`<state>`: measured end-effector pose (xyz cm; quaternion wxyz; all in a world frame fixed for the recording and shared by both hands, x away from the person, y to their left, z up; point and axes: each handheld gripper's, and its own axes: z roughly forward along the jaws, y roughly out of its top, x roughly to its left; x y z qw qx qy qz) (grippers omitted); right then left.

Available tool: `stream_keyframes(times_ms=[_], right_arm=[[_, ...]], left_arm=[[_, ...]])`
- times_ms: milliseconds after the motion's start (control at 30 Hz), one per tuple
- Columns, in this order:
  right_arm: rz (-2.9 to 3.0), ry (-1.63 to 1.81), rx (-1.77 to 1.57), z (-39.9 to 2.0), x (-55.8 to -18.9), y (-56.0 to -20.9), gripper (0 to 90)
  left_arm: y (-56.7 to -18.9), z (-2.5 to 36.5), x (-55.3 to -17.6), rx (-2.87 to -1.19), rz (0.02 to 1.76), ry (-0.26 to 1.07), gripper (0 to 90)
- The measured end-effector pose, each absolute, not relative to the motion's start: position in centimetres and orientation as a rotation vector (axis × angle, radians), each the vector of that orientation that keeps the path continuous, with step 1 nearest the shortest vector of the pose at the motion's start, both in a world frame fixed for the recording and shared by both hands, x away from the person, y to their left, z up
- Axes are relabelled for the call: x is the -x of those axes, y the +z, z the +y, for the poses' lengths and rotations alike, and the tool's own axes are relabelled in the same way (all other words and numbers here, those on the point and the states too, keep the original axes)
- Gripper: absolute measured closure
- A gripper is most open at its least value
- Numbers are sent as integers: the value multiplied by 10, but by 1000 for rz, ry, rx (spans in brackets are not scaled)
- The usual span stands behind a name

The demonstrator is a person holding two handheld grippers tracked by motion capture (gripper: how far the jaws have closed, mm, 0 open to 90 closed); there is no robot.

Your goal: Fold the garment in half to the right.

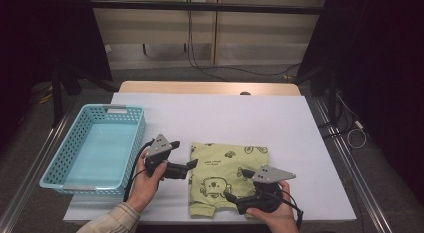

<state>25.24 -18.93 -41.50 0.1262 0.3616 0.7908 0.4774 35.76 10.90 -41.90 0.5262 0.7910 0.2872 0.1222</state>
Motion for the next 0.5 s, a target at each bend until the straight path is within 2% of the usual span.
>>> stream_keyframes(times_ms=[500], right_arm=[[2430,1383,-979,-152,-261,-417,96]], left_arm=[[-420,84,-394,-1880,664,251,41]])
